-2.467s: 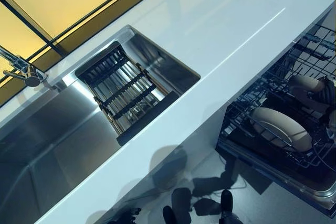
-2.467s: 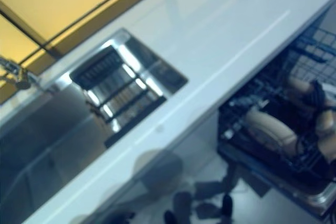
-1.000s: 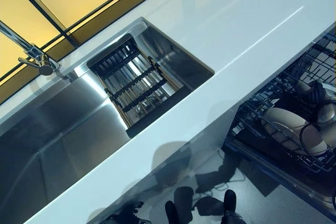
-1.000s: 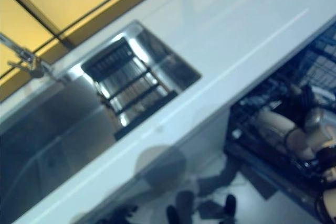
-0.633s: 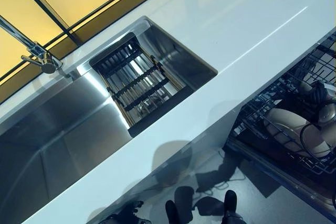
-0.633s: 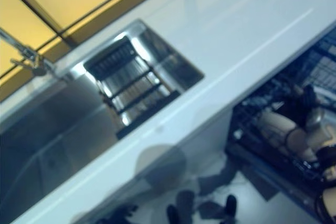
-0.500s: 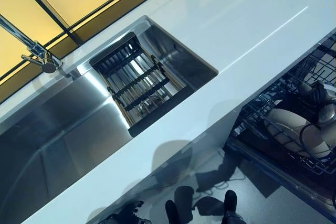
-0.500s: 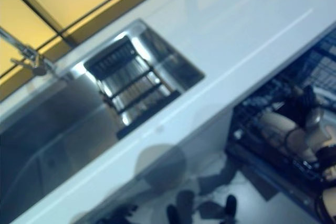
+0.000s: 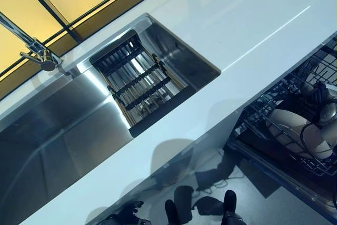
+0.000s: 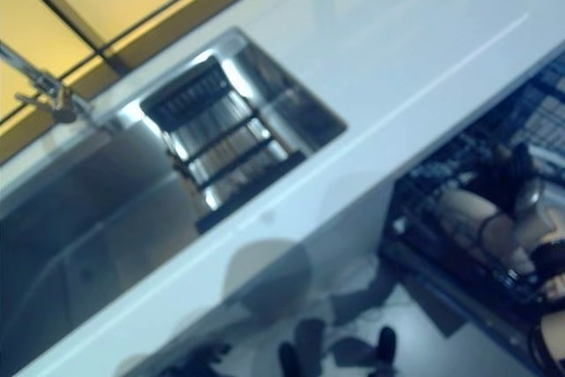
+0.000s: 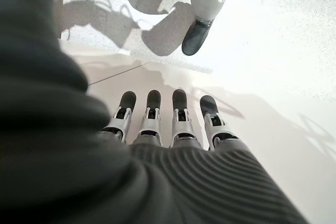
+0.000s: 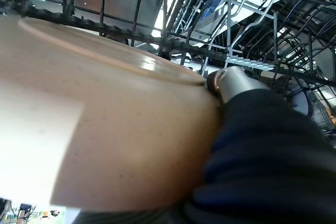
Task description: Take plates into dishwasher
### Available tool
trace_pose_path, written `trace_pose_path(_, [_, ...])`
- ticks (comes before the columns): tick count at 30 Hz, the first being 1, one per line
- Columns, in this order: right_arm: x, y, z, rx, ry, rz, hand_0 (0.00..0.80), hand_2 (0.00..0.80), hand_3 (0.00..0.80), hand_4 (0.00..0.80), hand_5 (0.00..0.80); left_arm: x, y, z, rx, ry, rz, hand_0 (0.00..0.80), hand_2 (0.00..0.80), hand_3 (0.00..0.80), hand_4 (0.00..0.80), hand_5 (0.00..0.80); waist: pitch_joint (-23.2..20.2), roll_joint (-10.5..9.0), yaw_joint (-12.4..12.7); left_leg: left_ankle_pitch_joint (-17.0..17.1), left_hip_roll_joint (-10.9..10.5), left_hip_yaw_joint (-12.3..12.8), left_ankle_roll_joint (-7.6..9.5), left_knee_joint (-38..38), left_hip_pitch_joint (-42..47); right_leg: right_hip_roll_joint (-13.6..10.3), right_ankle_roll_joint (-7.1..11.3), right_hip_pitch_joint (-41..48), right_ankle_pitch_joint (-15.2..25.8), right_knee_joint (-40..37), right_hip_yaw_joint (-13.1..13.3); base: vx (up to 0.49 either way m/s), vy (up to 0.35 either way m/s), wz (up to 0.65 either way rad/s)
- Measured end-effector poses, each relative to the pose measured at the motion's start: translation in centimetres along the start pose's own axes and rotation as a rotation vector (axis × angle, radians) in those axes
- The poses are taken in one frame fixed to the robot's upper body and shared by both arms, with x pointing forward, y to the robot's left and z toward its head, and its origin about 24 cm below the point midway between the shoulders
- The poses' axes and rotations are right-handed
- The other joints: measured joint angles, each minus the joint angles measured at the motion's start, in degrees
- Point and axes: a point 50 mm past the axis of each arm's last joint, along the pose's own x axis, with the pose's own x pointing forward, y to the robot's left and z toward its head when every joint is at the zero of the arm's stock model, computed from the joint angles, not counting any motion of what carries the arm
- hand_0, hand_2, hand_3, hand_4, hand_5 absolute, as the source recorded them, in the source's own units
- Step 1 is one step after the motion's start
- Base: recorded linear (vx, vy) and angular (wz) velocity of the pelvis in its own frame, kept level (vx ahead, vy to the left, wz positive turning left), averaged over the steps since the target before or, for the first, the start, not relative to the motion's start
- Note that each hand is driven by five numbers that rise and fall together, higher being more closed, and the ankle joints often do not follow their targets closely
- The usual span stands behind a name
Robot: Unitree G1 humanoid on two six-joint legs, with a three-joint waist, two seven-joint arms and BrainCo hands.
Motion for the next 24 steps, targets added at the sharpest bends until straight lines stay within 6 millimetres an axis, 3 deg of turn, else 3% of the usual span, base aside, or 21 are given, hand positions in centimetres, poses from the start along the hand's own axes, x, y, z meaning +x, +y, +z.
trace_pose_path(1, [0.0, 0.0, -0.1, -0.006, 0.005, 0.001, 0.690, 0.690, 0.690, 0.690, 0.690, 0.0, 0.0, 0.1, 0.001, -0.001, 0.000, 0.000, 0.000, 0.000, 0.000, 0.000, 0.0, -0.09, 0.2, 0.0, 0.0, 0.0, 0.00, 0.0, 0.0, 0.0, -0.01, 0.0, 0.0, 0.0, 0.0, 0.000, 0.000, 0.00])
trace_pose_path(3, [0.0, 0.1, -0.3, -0.011, 0.015, 0.003, 0.656, 0.656, 0.656, 0.656, 0.656, 0.0, 0.1, 0.1, 0.003, -0.002, 0.001, 0.000, 0.000, 0.000, 0.000, 0.000, 0.0, -0.26, 0.7, 0.0, 0.1, 0.0, 0.00, 0.0, 0.0, 0.1, -0.07, 0.0, 0.1, -0.1, 0.0, 0.000, 0.000, 0.00])
trace_pose_path(6, [0.0, 0.3, -0.6, -0.032, 0.032, 0.015, 0.461, 0.461, 0.461, 0.461, 0.461, -0.1, 0.4, -0.1, 0.007, 0.006, 0.007, 0.000, 0.000, 0.000, 0.000, 0.000, 0.0, -0.76, 1.1, 0.0, 0.2, -0.1, -0.02, 0.0, 0.0, 0.3, -0.11, 0.3, 0.2, -0.5, -0.2, 0.000, 0.000, 0.00])
trace_pose_path(7, [0.0, 0.6, -0.6, -0.031, 0.041, 0.023, 0.342, 0.342, 0.342, 0.342, 0.342, -0.1, 0.5, -0.2, 0.009, 0.012, 0.009, 0.000, 0.000, 0.000, 0.000, 0.000, 0.0, -1.05, 1.0, 0.0, 0.2, -0.1, -0.02, 0.0, 0.0, 0.3, -0.10, 0.3, 0.2, -0.6, -0.2, 0.000, 0.000, 0.00])
trace_pose_path(8, [0.0, 0.6, -0.6, -0.031, 0.044, 0.026, 0.285, 0.285, 0.285, 0.285, 0.285, -0.2, 0.5, -0.2, 0.010, 0.014, 0.009, 0.000, 0.000, 0.000, 0.000, 0.000, 0.0, -1.11, 1.0, 0.0, 0.2, -0.1, -0.02, 0.0, 0.0, 0.3, -0.10, 0.3, 0.2, -0.6, -0.2, 0.000, 0.000, 0.00])
trace_pose_path(10, [0.0, 1.1, -0.7, -0.029, 0.056, 0.037, 0.000, 0.000, 0.000, 0.000, 0.000, -0.2, 0.5, -0.3, 0.010, 0.015, 0.009, 0.000, 0.000, 0.000, 0.000, 0.000, 0.1, -1.18, 1.0, 0.0, 0.2, -0.1, -0.02, 0.0, 0.0, 0.3, -0.10, 0.3, 0.2, -0.6, -0.2, 0.000, 0.000, 0.00])
trace_pose_path(24, [0.0, 1.3, -0.6, -0.026, 0.061, 0.043, 0.000, 0.000, 0.000, 0.000, 0.000, -0.2, 0.6, -0.3, 0.010, 0.018, 0.008, 0.000, 0.000, 0.000, 0.000, 0.000, 0.2, -1.30, 1.0, 0.0, 0.3, -0.1, -0.07, -0.4, -0.1, 0.7, -0.06, 0.9, 1.1, -2.4, -0.5, 0.000, 0.000, 0.00])
